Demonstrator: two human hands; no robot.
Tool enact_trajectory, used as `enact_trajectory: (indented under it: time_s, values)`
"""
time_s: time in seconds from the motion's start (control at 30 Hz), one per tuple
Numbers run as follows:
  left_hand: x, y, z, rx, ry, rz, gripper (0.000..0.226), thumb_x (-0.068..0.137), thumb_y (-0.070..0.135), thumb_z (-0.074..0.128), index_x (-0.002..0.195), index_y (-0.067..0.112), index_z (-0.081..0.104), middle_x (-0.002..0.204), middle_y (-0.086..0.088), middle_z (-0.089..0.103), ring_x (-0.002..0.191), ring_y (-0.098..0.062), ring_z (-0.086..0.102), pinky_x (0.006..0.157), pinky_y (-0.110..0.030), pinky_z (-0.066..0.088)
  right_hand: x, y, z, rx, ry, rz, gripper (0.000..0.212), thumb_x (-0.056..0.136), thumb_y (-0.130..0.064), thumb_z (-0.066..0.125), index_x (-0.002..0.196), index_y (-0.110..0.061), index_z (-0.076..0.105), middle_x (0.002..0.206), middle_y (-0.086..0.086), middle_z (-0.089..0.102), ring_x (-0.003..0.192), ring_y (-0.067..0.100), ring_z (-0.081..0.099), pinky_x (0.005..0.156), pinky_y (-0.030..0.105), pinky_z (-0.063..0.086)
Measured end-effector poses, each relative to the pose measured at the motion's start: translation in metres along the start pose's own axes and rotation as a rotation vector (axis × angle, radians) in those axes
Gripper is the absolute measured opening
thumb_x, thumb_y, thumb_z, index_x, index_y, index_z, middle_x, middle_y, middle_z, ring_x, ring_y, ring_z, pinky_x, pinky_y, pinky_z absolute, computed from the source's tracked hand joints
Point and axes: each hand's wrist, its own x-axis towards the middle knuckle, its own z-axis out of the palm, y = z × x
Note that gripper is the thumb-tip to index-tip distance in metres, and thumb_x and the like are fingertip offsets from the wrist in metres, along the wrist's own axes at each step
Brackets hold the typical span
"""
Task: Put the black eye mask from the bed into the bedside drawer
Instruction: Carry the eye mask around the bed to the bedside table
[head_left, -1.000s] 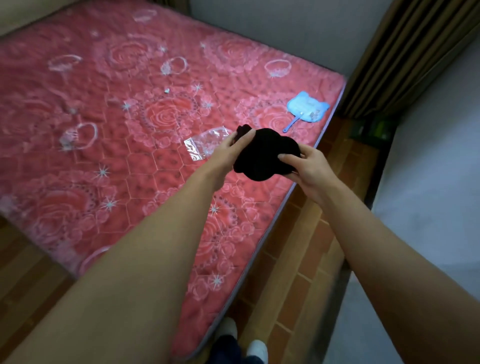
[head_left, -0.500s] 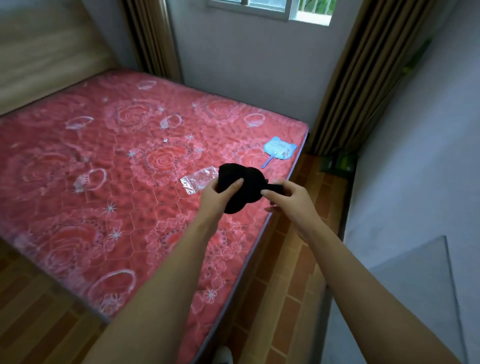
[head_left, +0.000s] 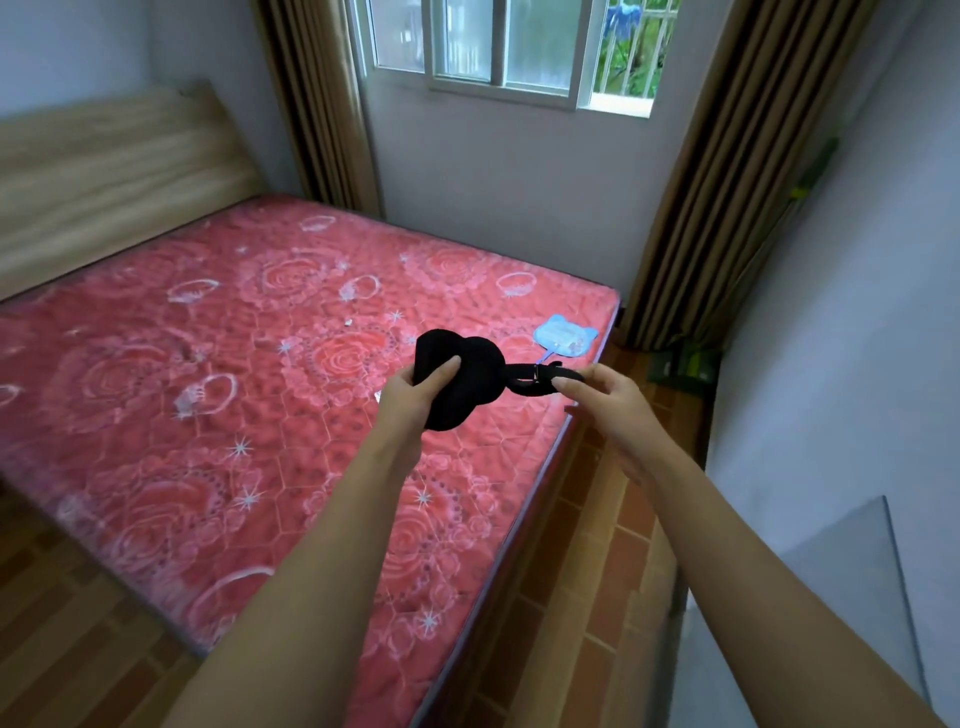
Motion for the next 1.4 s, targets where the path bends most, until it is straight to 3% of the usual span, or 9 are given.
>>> enact_trajectory:
  time_s: [0.3,0.53,0.63,0.73,0.9,1.07,1.2,1.3,1.4]
  values:
    - [-0.001,-0.003,-0.005,0.019,0.009,-0.003,0.007,0.077,0.023,0.069,0.082,0.025,0.065,0.086,-0.001,0.069,0.080,-0.017,0.066,0.068,-0.026,0.051,0.005,0.003,0.006,-0.013,-0.068,-0.007,0.018,0.083,-0.027,0.064,0.070,-0.015,0.059,0.068,-0.002,0.063,0.066,0.007,0.061,0.072,0.026,0.048]
    - [0.003,0.000,-0.018,0.005,0.030,-0.021,0.008,0.075,0.023,0.070,0.082,0.023,0.067,0.084,-0.001,0.071,0.078,-0.016,0.068,0.068,-0.027,0.052,0.015,0.008,0.028,-0.148,-0.144,0.047,0.015,0.085,-0.026,0.062,0.098,-0.019,0.063,0.093,-0.004,0.065,0.082,0.009,0.061,0.061,0.021,0.048]
    - [0.004,-0.001,-0.027,0.023,0.047,-0.023,0.012,0.075,0.024,0.070,0.086,0.021,0.068,0.086,-0.002,0.071,0.080,-0.017,0.068,0.068,-0.027,0.052,0.019,0.007,0.039,-0.256,-0.169,0.043,0.007,0.084,-0.024,0.063,0.083,-0.019,0.068,0.077,-0.005,0.064,0.068,0.008,0.056,0.049,0.013,0.044]
    - [0.005,-0.001,-0.037,0.026,0.061,-0.037,0.015,0.076,0.025,0.070,0.090,0.020,0.068,0.086,-0.001,0.071,0.078,-0.015,0.068,0.065,-0.025,0.051,0.023,0.007,0.048,-0.255,-0.206,0.058,0.010,0.083,-0.021,0.064,0.077,-0.014,0.069,0.071,-0.001,0.063,0.066,0.012,0.056,0.053,0.017,0.044]
    - [0.011,-0.003,-0.056,0.008,0.178,-0.060,0.024,0.077,0.022,0.069,0.098,0.013,0.064,0.094,-0.008,0.068,0.088,-0.024,0.065,0.077,-0.032,0.052,0.033,0.009,0.059,0.066,-0.199,0.142,0.017,0.087,-0.015,0.058,0.071,-0.019,0.061,0.083,0.002,0.063,0.078,0.012,0.058,0.068,0.025,0.049]
    - [0.019,-0.007,-0.075,-0.051,0.353,-0.124,0.026,0.078,0.017,0.068,0.101,0.007,0.061,0.084,-0.009,0.065,0.077,-0.025,0.062,0.074,-0.036,0.052,0.047,0.011,0.066,0.592,-0.170,0.185,0.023,0.089,-0.007,0.049,0.070,-0.018,0.055,0.085,0.002,0.066,0.086,0.014,0.059,0.078,0.031,0.047]
    - [0.024,-0.011,-0.097,-0.034,0.450,-0.150,0.032,0.078,0.017,0.067,0.105,0.000,0.060,0.083,-0.010,0.064,0.086,-0.030,0.060,0.081,-0.040,0.049,0.059,0.014,0.071,0.755,-0.141,0.234,0.021,0.091,-0.012,0.045,0.073,-0.017,0.054,0.080,-0.002,0.075,0.087,0.012,0.067,0.083,0.030,0.046]
    - [0.025,-0.014,-0.109,-0.036,0.487,-0.148,0.033,0.078,0.017,0.068,0.104,-0.001,0.060,0.078,-0.007,0.062,0.083,-0.029,0.060,0.077,-0.038,0.049,0.066,0.017,0.087,0.753,-0.050,0.266,0.025,0.089,-0.004,0.043,0.067,-0.011,0.052,0.052,-0.001,0.062,0.061,0.014,0.058,0.066,0.025,0.050]
    - [0.024,-0.013,-0.117,-0.023,0.474,-0.135,0.029,0.078,0.018,0.068,0.101,0.002,0.061,0.084,-0.009,0.064,0.081,-0.027,0.061,0.066,-0.032,0.049,0.070,0.025,0.108,0.398,-0.099,0.278,0.021,0.088,-0.001,0.041,0.071,-0.011,0.047,0.052,-0.001,0.040,0.041,0.007,0.038,0.044,0.020,0.040]
